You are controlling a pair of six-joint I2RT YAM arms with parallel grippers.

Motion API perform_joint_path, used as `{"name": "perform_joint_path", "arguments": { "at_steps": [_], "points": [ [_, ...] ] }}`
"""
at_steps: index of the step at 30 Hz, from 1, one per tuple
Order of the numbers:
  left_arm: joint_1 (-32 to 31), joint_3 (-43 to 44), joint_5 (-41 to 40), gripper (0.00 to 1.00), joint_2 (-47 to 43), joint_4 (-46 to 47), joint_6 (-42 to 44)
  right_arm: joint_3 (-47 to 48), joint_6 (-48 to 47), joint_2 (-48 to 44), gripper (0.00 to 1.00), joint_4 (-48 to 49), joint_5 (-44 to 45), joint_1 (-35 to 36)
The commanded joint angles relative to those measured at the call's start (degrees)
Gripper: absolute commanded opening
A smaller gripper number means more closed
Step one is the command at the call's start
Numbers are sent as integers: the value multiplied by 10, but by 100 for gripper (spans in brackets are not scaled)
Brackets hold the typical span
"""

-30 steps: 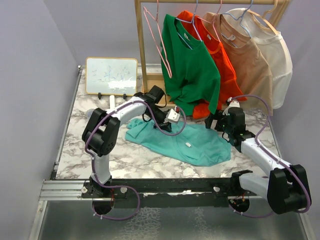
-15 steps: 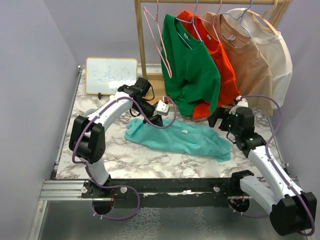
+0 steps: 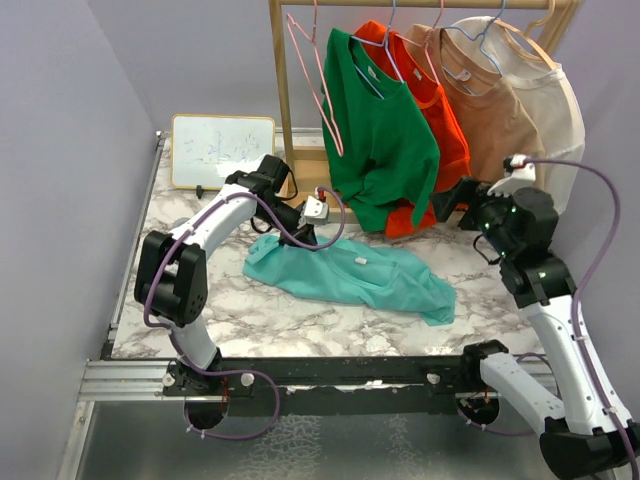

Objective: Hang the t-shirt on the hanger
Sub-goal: Pick up the hanger from the clothesline.

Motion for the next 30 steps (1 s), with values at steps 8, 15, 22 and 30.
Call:
{"name": "perform_joint_path", "arguments": {
  "at_steps": [8,15,22,30],
  "points": [
    [0,-45,19,0,-50,88,-73,297,-53,162,95,31,-67,-1],
    [0,-57,19,0,-51,116,-111,440,-46,309,82,43,-137,7],
    [-1,-67,13,0,-55,138,-132,579,-82,402,82,46,-88,87],
    [-1,-82,11,0,-64,149,-146,694,-133,508,83,11,24,199]
  ]
}}
